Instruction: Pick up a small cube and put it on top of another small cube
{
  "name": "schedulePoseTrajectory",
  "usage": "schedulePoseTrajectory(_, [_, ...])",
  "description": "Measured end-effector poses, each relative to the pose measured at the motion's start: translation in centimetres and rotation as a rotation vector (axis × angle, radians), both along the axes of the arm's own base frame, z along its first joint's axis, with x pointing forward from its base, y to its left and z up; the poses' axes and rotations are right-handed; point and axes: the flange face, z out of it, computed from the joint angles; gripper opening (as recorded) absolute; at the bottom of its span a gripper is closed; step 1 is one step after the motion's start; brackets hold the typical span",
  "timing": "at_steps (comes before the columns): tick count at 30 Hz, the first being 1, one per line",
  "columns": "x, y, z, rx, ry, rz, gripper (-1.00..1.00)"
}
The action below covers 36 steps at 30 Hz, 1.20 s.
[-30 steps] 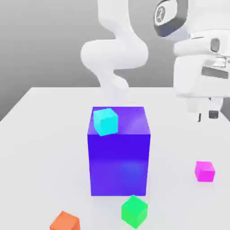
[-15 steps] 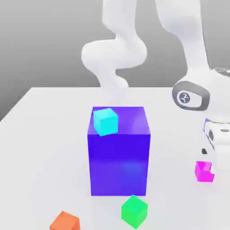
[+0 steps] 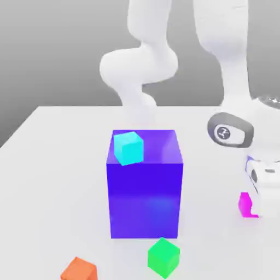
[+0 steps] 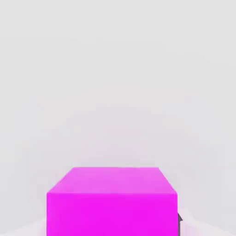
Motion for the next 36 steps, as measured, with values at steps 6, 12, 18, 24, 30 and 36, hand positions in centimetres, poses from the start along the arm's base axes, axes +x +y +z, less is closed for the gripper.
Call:
schedulePoseTrajectory(6, [1.1,-1.4,2.7,-0.019,0.002,-0.042,-1.00])
schedulePoseTrajectory(12, [4.4,-4.6,2.8,-0.044,0.007,-0.171,-1.00])
schedulePoseTrajectory(18, [7.5,-8.3,3.3,-0.060,0.008,-0.303,-1.00])
schedulePoseTrajectory(24, [10.2,-12.1,4.1,-0.064,0.008,-0.435,-1.00])
schedulePoseTrajectory(30, [12.5,-16.1,5.2,-0.056,0.007,-0.566,-1.00])
schedulePoseTrajectory(36, [14.4,-20.4,6.6,-0.038,0.006,-0.699,-1.00])
